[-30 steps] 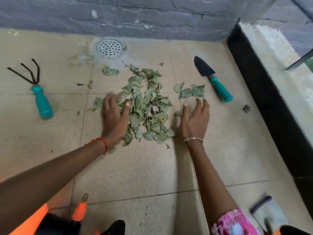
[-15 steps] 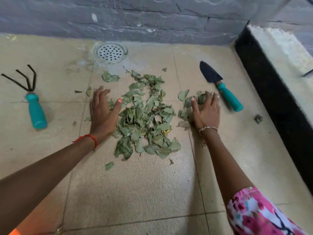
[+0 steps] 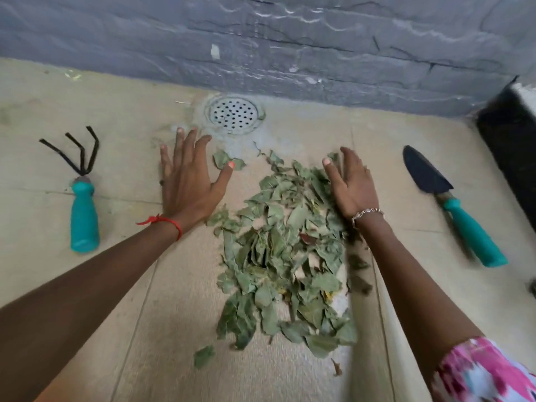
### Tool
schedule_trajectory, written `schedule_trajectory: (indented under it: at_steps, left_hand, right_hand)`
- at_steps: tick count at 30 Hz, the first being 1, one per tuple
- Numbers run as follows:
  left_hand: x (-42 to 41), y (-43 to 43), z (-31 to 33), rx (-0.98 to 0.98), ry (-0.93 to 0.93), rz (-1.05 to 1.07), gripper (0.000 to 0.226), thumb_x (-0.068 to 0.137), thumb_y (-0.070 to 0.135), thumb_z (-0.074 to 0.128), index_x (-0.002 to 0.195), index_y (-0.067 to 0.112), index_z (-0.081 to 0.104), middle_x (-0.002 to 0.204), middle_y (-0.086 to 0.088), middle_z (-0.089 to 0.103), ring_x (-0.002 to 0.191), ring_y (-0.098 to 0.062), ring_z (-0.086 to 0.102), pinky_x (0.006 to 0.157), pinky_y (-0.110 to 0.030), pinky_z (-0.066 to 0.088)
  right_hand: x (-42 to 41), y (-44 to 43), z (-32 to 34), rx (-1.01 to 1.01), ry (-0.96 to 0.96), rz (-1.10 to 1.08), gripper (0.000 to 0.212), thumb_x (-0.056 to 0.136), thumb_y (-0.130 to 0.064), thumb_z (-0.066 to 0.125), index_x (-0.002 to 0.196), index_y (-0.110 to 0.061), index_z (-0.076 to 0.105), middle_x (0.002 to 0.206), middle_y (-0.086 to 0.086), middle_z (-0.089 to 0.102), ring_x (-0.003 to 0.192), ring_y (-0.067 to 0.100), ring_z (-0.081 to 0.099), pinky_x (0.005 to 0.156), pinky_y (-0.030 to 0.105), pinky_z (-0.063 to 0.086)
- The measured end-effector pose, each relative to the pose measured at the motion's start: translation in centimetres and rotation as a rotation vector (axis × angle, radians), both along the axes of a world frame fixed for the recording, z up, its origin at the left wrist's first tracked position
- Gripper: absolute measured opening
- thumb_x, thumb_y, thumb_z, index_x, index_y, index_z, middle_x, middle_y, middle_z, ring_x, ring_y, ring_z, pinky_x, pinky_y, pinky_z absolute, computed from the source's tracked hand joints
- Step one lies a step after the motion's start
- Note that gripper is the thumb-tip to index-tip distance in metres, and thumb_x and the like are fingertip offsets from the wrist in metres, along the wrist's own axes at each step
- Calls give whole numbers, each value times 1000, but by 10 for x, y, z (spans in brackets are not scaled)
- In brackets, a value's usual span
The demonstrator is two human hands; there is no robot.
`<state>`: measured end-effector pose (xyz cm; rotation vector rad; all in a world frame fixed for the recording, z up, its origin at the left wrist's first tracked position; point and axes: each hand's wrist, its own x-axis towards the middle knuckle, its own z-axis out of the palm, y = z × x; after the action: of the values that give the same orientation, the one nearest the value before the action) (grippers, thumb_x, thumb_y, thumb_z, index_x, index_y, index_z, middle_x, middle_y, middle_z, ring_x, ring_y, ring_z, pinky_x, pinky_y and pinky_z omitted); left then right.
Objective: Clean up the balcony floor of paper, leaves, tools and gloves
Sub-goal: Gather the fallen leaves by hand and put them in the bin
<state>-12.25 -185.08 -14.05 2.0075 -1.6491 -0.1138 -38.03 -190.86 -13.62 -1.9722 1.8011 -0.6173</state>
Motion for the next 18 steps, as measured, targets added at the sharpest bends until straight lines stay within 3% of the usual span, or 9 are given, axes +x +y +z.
schedule_trajectory:
  at_steps: [4,6,8,14,16,18]
  left_hand:
    - [6,-2,-14,138,122,106,76,87,61,30,147,15,22,158,-9,13,147,-22,4,119,-40,-2]
    - [6,-3,-14,142,134,82,79,84,63,26,148,16,20,158,-7,13,146,-18,5,118,-36,-4]
    - [3,0,-13,148,120,49,83,82,66,22,149,17,18,158,-4,13,146,-13,5,117,-34,-7]
    - [3,-4,-12,153,115,2,92,73,74,15,149,21,17,158,3,12,145,-7,3,116,-34,-12]
    - [5,-5,-11,157,116,-10,92,73,75,15,149,22,18,158,5,12,145,-6,2,116,-36,-13]
    - [6,-4,-12,148,112,-26,91,74,75,15,149,23,20,158,6,12,145,-5,2,116,-38,-13]
  right_hand:
    - [27,5,8,149,-77,412,64,84,-58,28,140,-29,34,145,-1,40,130,16,38,108,31,29]
    - [38,-1,19,229,-258,459,57,85,-56,31,137,-34,40,144,-8,40,125,8,40,97,22,32]
    - [49,-17,27,145,-332,410,52,89,-51,33,135,-30,45,145,-9,39,126,7,38,97,22,30]
    - [102,-104,15,110,94,513,56,97,-42,36,144,-12,29,154,7,21,142,20,17,114,31,15]
    - [114,-112,11,117,124,499,55,97,-41,38,141,-8,34,148,9,31,136,25,30,109,29,25]
    - [115,-106,9,94,63,516,44,97,-35,42,130,-6,47,133,9,47,116,24,48,92,23,37]
